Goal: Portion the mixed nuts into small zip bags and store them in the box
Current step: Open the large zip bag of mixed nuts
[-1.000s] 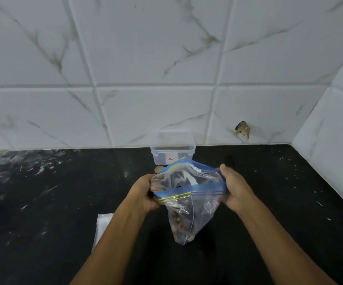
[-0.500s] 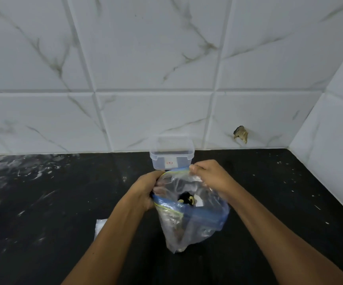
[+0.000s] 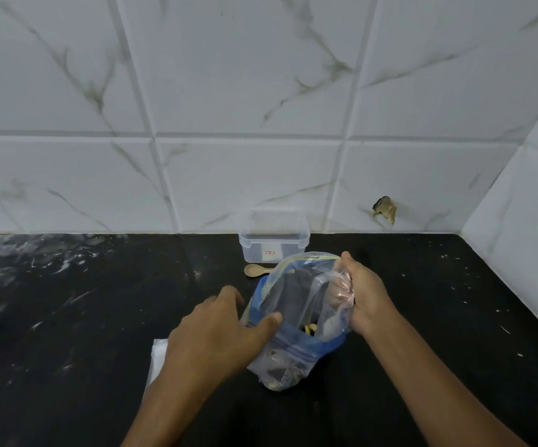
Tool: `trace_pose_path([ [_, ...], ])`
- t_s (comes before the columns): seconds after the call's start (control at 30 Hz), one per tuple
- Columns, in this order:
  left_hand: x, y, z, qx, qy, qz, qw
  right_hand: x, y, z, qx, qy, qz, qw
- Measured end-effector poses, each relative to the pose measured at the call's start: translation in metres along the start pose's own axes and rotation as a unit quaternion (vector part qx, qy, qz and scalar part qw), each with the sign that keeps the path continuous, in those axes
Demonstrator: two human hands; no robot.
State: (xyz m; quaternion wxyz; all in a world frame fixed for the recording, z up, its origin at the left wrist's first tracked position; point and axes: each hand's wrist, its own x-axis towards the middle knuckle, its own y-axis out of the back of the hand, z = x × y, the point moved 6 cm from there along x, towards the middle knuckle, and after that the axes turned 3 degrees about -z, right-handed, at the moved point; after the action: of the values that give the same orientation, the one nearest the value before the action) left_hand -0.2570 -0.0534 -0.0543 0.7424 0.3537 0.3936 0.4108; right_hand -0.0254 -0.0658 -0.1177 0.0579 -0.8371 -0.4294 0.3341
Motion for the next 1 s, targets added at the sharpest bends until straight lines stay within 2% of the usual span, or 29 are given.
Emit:
trace_pose_path([
  [0.07, 0.002, -0.004, -0.001, 0.005, 0.001, 0.000, 1.000, -0.001, 0.000, 0.005, -0.002, 0.003, 0.011, 1.000],
  [0.17, 0.018, -0.017, -0.016, -0.067, 0.011, 0.005, 0.998, -0.003, 0.000, 0.008, 0.013, 0.021, 0.004, 1.000],
  [0.23, 0.027, -0.024, -0.023, -0.176, 0.017, -0.010, 0.984, -0.002, 0.004, 0.011, 0.029, 0.027, 0.006, 0.999],
  [0.3, 0.032, -0.028, -0.027, -0.341, 0.047, -0.002, 0.939, -0.003, 0.005, 0.011, 0.049, 0.028, -0.002, 0.998],
  [0.33, 0.036, -0.032, -0.030, -0.451, 0.073, 0.000, 0.889, -0.005, 0.005, 0.013, 0.068, 0.017, -0.005, 0.998],
  [0.37, 0.041, -0.037, -0.031, -0.570, 0.101, -0.009, 0.815, -0.006, 0.006, 0.016, 0.090, -0.003, -0.008, 0.996],
  [0.43, 0.053, -0.047, -0.028, -0.766, 0.136, -0.044, 0.626, -0.011, 0.007, 0.020, 0.138, -0.037, -0.026, 0.989],
  [0.47, 0.059, -0.051, -0.025, -0.829, 0.147, -0.060, 0.537, -0.016, 0.003, 0.020, 0.165, -0.054, -0.045, 0.984],
  [0.5, 0.065, -0.054, -0.023, -0.868, 0.153, -0.072, 0.468, -0.014, 0.006, 0.023, 0.176, -0.064, -0.049, 0.981],
  [0.53, 0.068, -0.055, -0.017, -0.893, 0.149, -0.086, 0.416, -0.018, 0.003, 0.022, 0.181, -0.069, -0.060, 0.979],
  [0.57, 0.077, -0.059, -0.017, -0.908, 0.150, -0.091, 0.381, -0.015, 0.006, 0.025, 0.179, -0.074, -0.057, 0.979],
  [0.6, 0.083, -0.060, -0.015, -0.919, 0.142, -0.100, 0.354, -0.016, 0.006, 0.026, 0.184, -0.076, -0.061, 0.978],
  [0.63, 0.090, -0.064, -0.015, -0.920, 0.140, -0.112, 0.348, -0.012, 0.009, 0.029, 0.178, -0.075, -0.060, 0.979],
  [0.67, 0.096, -0.065, -0.016, -0.918, 0.141, -0.130, 0.347, -0.010, 0.011, 0.030, 0.177, -0.078, -0.064, 0.979],
  [0.7, 0.100, -0.067, -0.017, -0.905, 0.147, -0.148, 0.371, -0.010, 0.012, 0.029, 0.158, -0.077, -0.063, 0.982],
  [0.73, 0.103, -0.068, -0.020, -0.883, 0.157, -0.155, 0.415, -0.009, 0.014, 0.028, 0.139, -0.076, -0.063, 0.985],
  [0.8, 0.102, -0.066, -0.021, -0.817, 0.166, -0.143, 0.533, -0.009, 0.016, 0.025, 0.054, -0.068, -0.045, 0.995],
  [0.83, 0.100, -0.064, -0.024, -0.780, 0.170, -0.114, 0.592, -0.005, 0.021, 0.026, 0.001, -0.062, -0.019, 0.998],
  [0.9, 0.097, -0.058, -0.032, -0.709, 0.163, -0.027, 0.685, -0.002, 0.023, 0.019, -0.148, -0.012, 0.021, 0.989],
  [0.93, 0.094, -0.054, -0.036, -0.664, 0.144, 0.023, 0.734, -0.001, 0.021, 0.010, -0.241, 0.048, 0.046, 0.968],
  [1.0, 0.090, -0.042, -0.039, -0.501, 0.079, 0.107, 0.855, -0.002, 0.013, -0.010, -0.419, 0.213, 0.086, 0.879],
])
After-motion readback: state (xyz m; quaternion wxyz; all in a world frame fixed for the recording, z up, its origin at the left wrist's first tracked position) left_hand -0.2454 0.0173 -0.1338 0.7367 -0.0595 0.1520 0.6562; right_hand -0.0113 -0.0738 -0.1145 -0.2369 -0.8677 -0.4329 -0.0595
